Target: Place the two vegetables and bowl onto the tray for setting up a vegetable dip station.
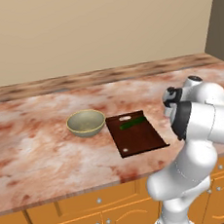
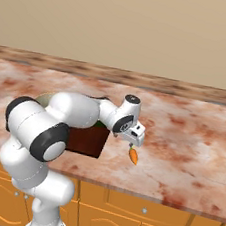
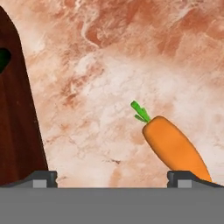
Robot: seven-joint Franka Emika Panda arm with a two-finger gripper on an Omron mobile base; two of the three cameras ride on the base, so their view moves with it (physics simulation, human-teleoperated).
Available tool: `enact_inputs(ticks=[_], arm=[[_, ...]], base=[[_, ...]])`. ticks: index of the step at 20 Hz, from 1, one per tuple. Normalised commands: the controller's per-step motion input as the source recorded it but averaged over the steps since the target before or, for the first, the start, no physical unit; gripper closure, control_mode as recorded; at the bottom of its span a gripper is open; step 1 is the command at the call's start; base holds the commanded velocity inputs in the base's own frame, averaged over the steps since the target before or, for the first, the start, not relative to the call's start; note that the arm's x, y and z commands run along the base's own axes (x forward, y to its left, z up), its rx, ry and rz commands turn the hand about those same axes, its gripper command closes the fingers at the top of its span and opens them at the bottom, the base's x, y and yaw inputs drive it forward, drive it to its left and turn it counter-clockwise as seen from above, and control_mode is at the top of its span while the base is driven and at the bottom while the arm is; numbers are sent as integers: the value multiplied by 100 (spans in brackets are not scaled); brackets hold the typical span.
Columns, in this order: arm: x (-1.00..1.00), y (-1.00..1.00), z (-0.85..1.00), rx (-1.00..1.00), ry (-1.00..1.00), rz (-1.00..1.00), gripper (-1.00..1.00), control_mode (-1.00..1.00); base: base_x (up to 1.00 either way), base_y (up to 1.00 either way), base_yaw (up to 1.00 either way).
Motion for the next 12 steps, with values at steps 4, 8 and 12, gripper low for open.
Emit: enact_inputs(ticks=[4, 8, 12], arm=[[-21, -3, 0, -13, 10, 10, -100, -100], [-17, -11, 0, -7, 14, 13, -100, -100], [-2, -28, 0, -1, 14, 21, -100, -100]], base=[[0, 0, 0], [0, 0, 0], [0, 0, 0]])
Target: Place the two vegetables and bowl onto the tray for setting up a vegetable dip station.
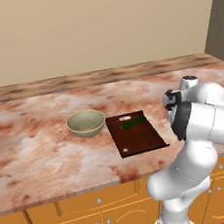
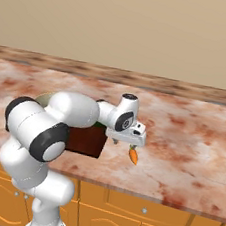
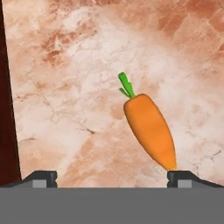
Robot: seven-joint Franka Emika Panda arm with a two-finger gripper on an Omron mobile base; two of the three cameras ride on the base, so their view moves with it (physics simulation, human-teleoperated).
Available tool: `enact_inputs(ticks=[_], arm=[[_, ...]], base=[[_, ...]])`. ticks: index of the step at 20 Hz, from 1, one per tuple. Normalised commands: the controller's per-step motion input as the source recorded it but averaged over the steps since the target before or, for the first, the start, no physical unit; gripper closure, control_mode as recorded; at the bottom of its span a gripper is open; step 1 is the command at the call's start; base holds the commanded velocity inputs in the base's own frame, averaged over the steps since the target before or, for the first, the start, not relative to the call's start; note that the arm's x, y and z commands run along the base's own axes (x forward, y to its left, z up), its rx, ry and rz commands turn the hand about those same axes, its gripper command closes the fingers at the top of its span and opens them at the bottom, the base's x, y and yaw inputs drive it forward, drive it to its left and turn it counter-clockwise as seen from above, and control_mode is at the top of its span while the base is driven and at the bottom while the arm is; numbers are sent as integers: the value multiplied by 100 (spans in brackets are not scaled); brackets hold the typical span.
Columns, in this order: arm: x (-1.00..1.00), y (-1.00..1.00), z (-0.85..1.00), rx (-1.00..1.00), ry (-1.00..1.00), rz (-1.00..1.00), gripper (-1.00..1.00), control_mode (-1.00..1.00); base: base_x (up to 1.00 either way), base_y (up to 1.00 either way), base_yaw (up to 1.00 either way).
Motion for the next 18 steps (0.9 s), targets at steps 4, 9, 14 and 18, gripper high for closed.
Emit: enact_inputs(ticks=[4, 9, 14, 18], arm=[[2, -33, 0, 0, 11, 29, -100, -100], [8, -16, -14, 0, 6, 24, -100, -100], [7, 0, -37, 1, 0, 13, -100, -100], [10, 0, -36, 7, 0, 12, -100, -100]], base=[[0, 0, 0], [0, 0, 0], [0, 0, 0], [0, 0, 0]])
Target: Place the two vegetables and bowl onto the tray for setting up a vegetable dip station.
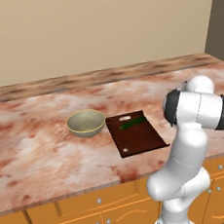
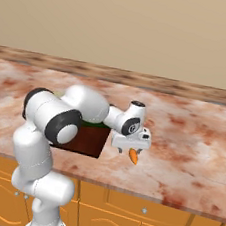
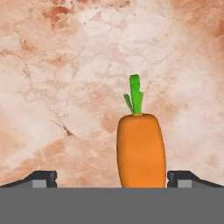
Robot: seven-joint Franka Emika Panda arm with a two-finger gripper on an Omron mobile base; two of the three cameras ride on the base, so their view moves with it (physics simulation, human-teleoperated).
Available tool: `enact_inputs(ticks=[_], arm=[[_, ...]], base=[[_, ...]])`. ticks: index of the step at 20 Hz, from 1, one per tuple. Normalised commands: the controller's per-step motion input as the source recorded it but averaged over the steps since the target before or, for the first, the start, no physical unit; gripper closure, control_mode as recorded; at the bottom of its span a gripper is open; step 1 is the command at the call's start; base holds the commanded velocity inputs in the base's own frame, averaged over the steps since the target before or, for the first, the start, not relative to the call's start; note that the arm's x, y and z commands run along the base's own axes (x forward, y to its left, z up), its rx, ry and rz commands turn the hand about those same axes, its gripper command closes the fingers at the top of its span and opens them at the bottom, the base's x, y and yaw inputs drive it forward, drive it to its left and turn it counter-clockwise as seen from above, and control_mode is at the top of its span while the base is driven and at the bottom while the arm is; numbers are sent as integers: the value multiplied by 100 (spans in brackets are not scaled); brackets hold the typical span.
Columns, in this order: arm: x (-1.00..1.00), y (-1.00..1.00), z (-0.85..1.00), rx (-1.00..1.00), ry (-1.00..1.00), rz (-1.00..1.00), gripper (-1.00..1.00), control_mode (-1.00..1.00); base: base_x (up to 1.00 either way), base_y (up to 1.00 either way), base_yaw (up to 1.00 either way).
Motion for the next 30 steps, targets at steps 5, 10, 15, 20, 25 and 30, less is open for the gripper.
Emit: enact_inputs(ticks=[5, 10, 15, 20, 25, 30], arm=[[22, 0, -7, 6, 0, 6, -100, -100], [23, -10, 0, 2, 0, 1, -100, -100], [18, -19, -11, 0, -1, 0, -100, -100], [5, -7, -23, 0, 0, 0, -100, -100], [0, 0, -21, 0, 0, 0, -100, -100], [0, 0, -18, 0, 0, 0, -100, -100]], base=[[0, 0, 0], [0, 0, 0], [0, 0, 0], [0, 0, 0], [0, 0, 0], [0, 0, 0]])
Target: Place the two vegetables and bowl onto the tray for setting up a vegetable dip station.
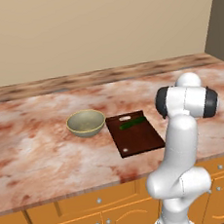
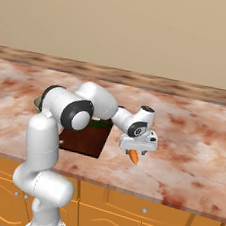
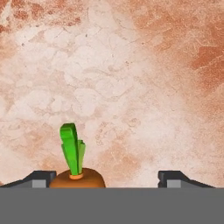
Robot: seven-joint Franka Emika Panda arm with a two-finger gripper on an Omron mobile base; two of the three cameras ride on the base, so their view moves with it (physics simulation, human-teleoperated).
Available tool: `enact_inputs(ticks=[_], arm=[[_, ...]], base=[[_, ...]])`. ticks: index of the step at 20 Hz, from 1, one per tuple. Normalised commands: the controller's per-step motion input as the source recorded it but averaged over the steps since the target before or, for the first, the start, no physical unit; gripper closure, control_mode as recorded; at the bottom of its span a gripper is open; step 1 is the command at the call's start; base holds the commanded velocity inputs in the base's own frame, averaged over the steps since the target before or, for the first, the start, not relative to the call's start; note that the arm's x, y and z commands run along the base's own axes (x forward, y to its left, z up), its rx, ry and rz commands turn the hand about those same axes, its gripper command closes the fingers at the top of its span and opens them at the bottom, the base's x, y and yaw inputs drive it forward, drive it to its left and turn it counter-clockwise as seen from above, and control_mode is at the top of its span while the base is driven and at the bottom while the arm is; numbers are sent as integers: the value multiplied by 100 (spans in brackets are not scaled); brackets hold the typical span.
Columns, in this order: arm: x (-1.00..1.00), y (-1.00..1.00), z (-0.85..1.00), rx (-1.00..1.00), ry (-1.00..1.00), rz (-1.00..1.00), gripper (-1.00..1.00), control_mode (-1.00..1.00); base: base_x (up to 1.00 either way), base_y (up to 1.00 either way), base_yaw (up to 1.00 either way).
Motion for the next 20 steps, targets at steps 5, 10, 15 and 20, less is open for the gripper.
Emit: enact_inputs(ticks=[5, 10, 15, 20], arm=[[-5, 1, -23, 0, 3, 0, 100, -100], [-2, 0, -3, 0, 4, 0, 100, -100], [0, 3, 0, 0, 0, 0, 100, -100], [0, 9, 10, 0, 0, 1, 100, -100]], base=[[0, 0, 0], [0, 0, 0], [0, 0, 0], [0, 0, 0]])
